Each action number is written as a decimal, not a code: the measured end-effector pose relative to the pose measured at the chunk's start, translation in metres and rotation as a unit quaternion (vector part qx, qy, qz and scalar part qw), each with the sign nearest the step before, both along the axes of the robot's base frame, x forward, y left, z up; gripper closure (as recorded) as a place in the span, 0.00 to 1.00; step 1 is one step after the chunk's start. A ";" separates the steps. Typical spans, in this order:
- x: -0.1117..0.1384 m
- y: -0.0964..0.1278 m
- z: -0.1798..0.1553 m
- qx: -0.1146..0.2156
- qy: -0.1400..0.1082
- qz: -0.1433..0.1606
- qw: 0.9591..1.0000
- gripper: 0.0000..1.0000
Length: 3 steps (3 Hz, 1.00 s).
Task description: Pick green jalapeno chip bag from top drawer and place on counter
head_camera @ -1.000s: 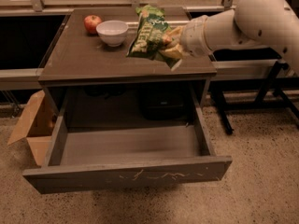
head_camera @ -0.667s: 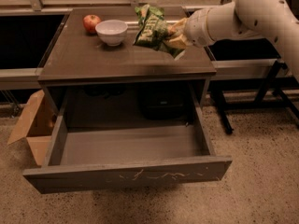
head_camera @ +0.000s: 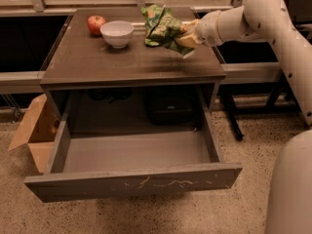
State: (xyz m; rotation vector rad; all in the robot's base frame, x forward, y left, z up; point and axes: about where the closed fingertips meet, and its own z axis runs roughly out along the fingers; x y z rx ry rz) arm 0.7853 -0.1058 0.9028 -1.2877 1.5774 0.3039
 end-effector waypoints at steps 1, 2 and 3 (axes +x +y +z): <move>0.014 -0.005 -0.014 0.018 0.015 -0.010 1.000 0.35; 0.023 -0.007 -0.023 0.029 0.025 -0.016 0.999 0.11; 0.026 -0.009 -0.024 0.039 0.026 -0.018 0.999 0.00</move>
Offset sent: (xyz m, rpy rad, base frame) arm 0.0346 -0.0184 -0.0292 0.0856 0.0682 -0.0571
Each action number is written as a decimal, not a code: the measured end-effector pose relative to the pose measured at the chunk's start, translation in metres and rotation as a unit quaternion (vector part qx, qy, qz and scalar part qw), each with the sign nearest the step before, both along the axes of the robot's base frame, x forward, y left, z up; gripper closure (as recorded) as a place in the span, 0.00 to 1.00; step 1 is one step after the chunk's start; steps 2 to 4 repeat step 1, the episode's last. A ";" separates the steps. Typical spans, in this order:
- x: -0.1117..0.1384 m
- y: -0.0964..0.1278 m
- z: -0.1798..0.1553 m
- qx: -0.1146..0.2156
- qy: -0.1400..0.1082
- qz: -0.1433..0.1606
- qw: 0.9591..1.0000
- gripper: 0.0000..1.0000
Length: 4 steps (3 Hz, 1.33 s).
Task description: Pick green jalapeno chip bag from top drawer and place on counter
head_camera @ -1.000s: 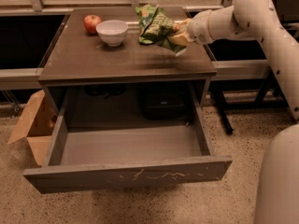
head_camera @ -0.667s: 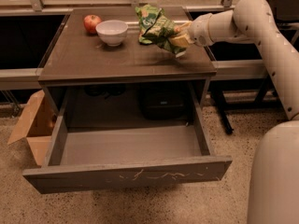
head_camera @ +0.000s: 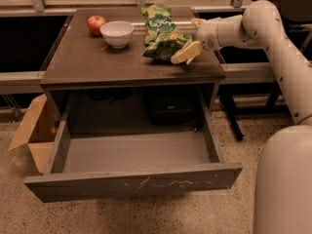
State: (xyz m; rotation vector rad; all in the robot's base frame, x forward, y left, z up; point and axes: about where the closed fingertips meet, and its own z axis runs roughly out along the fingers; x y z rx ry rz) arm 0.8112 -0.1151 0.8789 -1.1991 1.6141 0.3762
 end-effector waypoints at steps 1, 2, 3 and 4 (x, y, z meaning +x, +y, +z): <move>-0.017 -0.005 0.028 0.018 -0.039 0.003 0.999 0.00; -0.017 -0.005 0.028 0.018 -0.039 0.003 0.999 0.00; -0.017 -0.005 0.028 0.018 -0.039 0.003 0.999 0.00; -0.017 -0.005 0.028 0.018 -0.039 0.003 0.999 0.00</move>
Offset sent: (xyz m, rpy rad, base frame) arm 0.0000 0.0000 0.0000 0.0000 0.0000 0.0000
